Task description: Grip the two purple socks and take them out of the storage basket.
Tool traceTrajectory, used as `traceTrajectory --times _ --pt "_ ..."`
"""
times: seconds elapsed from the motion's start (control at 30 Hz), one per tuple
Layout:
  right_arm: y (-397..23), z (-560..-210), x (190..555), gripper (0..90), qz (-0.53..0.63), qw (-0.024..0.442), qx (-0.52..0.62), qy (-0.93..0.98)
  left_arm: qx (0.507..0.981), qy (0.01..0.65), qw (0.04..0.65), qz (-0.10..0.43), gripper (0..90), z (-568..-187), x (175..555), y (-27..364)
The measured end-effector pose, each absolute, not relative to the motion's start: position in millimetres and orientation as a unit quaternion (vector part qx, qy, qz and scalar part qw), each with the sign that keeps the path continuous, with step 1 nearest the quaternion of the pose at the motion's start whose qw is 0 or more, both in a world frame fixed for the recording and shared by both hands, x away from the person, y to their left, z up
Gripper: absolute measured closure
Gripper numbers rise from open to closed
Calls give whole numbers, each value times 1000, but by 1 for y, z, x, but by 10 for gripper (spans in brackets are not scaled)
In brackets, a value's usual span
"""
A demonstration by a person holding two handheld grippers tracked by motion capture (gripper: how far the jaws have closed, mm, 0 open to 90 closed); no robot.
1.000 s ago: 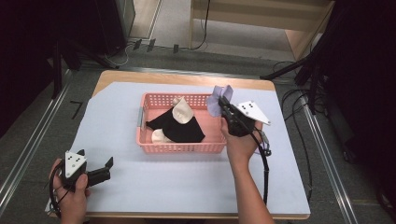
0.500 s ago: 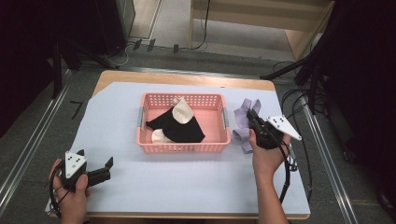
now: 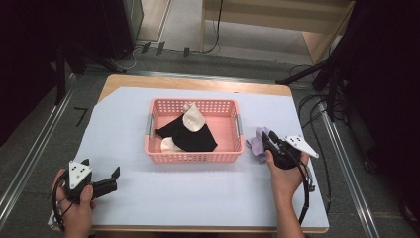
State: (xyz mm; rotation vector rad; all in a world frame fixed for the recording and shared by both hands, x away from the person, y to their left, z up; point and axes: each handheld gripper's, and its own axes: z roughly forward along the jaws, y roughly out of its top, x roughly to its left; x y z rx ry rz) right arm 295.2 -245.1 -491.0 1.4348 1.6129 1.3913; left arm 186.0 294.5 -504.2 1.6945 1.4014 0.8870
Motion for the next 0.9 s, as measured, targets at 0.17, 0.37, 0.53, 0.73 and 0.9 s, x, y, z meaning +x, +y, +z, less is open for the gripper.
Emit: traceTrajectory --times 0.17,0.37,0.53,0.73,0.9 --pt "-255 -488 282 415 524 302 527 597 662 548 375 346 13 -504 186 294" --pt "-273 -491 262 323 523 309 526 595 661 547 376 350 13 -505 186 294" --pt "-292 -496 245 285 522 308 531 592 661 547 375 351 14 -504 186 294" --pt "-314 -503 223 255 519 304 536 592 661 546 375 352 14 -505 186 294" --pt "-329 -510 207 221 518 296 548 586 660 546 376 352 13 -505 185 294"
